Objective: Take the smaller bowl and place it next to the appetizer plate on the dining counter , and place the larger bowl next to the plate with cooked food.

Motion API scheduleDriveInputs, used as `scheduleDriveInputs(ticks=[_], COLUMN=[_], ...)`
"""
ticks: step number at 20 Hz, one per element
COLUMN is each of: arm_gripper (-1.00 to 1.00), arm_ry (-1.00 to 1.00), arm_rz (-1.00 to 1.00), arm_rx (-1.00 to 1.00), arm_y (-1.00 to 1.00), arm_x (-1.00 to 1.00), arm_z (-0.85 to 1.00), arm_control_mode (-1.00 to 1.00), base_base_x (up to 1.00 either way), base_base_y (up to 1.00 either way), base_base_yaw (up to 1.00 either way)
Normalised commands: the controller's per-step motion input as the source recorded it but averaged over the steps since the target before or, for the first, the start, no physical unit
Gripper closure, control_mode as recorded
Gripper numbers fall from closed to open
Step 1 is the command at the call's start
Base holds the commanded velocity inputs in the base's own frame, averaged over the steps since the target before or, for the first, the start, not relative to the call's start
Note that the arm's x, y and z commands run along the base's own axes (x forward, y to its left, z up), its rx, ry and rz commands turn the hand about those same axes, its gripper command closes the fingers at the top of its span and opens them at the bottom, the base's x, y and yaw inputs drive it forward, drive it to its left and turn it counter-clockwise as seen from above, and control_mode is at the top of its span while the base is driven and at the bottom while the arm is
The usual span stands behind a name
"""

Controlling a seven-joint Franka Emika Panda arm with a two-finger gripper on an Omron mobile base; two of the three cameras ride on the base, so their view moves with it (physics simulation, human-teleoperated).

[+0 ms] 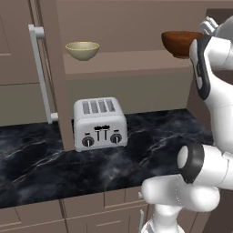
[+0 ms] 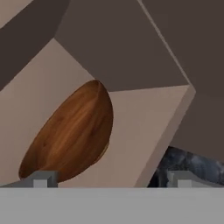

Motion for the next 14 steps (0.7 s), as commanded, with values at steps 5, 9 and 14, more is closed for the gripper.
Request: scheduleDriveInputs(ticks=[5, 9, 14], arm_gripper=[-1.0, -1.0, -1.0], arm_ry=[0.26, 0.07, 0.03], arm_rz=[0.0, 0.01, 0.0], arm_rx=[0.09, 0.1, 0.05], arm_y=[-0.04, -0.2, -0.09], arm_x=[0.66, 0.58, 0.42], arm_z=[0.02, 0.0, -0.08], arm_control_mode=[-1.0, -1.0, -1.0], base_base_x=[0.0, 0.0, 0.0], base_base_y=[0.0, 0.0, 0.0], base_base_yaw=[0.0, 0.0, 0.0])
